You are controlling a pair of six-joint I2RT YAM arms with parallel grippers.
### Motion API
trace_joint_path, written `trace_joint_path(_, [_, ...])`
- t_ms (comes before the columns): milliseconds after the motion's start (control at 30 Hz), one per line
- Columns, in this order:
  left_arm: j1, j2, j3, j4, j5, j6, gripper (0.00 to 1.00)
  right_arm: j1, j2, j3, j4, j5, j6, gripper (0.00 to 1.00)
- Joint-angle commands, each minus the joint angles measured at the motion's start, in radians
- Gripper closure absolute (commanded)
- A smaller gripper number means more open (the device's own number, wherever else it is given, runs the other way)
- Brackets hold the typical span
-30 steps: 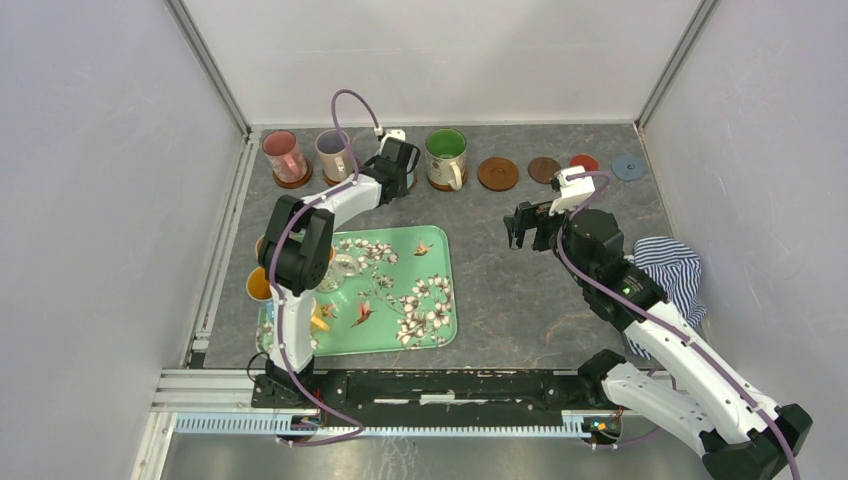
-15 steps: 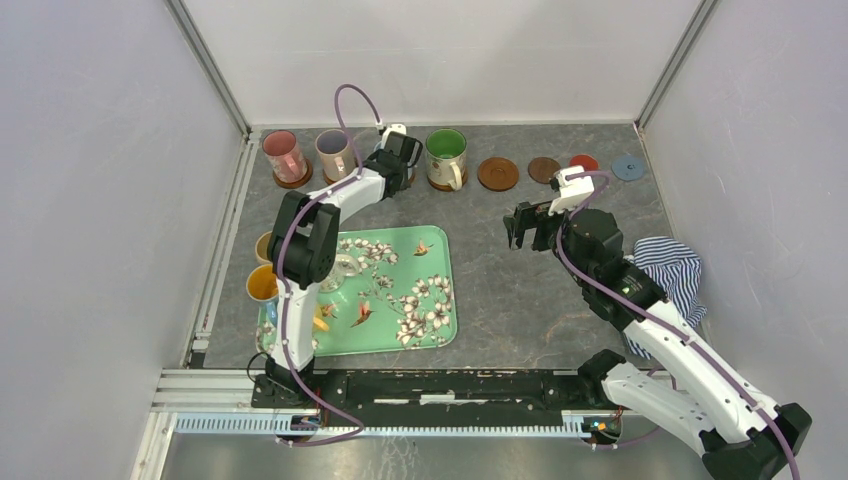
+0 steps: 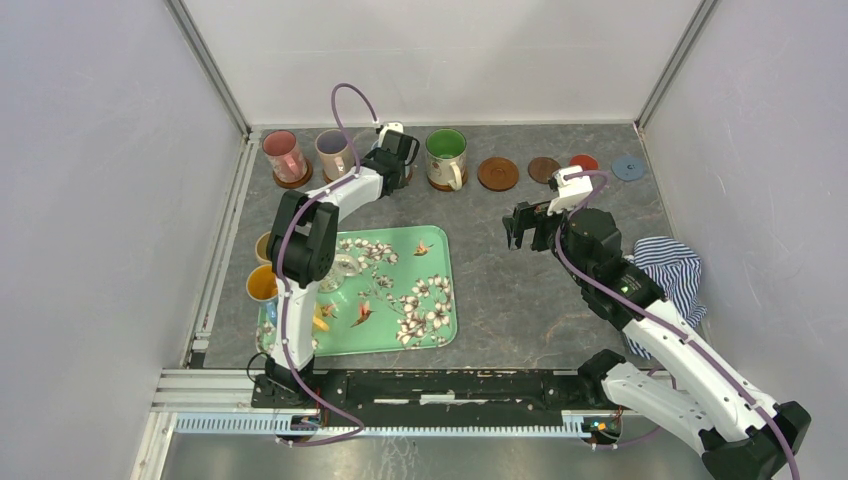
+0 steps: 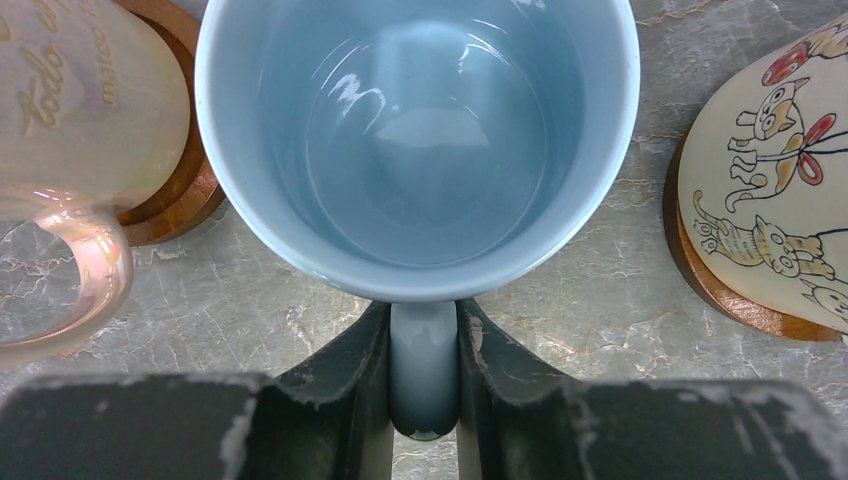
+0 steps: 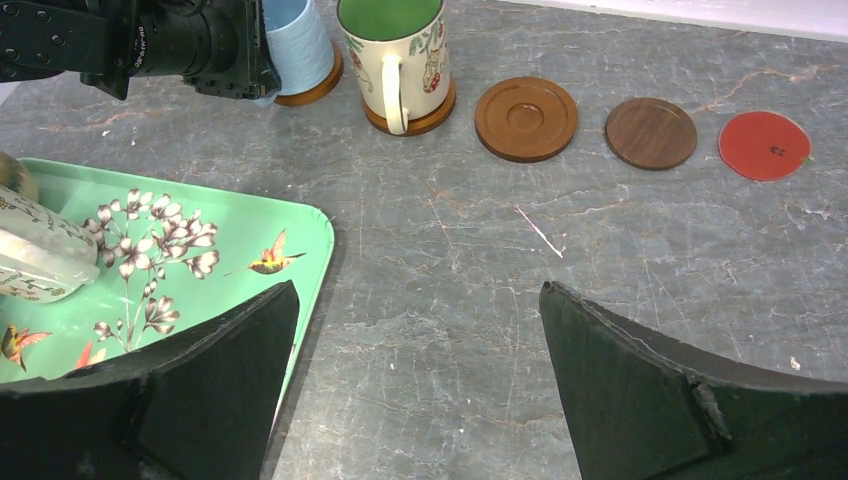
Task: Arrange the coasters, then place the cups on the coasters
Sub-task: Place the cup on the coaster.
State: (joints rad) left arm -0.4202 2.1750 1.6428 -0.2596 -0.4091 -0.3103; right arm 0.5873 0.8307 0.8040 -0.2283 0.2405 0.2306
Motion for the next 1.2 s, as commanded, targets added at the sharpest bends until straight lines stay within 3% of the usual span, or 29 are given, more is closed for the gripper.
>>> trace_joint_path(0, [0.011,-0.029,0.035,0.020,-0.013,0.042,0.78,0.003,0.001,0.032,0.029,-0.008,-0.002,0.02])
trace_joint_path(167, [0.011,-0.052,0.036,0.019,-0.015,0.044,0.64,0.002,0.001,0.032,0.030,-0.010,0.000,0.02])
trace_joint_path(467, [0.012,-0.085,0.046,0.015,-0.017,0.049,0.50,0.002,-0.001,0.031,0.031,-0.012,-0.001,0.02])
trace_joint_path(900, [0.005,-0.169,0.019,0.002,0.001,0.045,0.37,0.003,-0.001,0.017,0.045,-0.022,0.000,0.02])
trace_joint_path(1167, [-0.038,-0.297,-0.055,-0.057,-0.027,-0.008,0.30,0.003,-0.005,-0.010,0.071,-0.036,0.005,0.02])
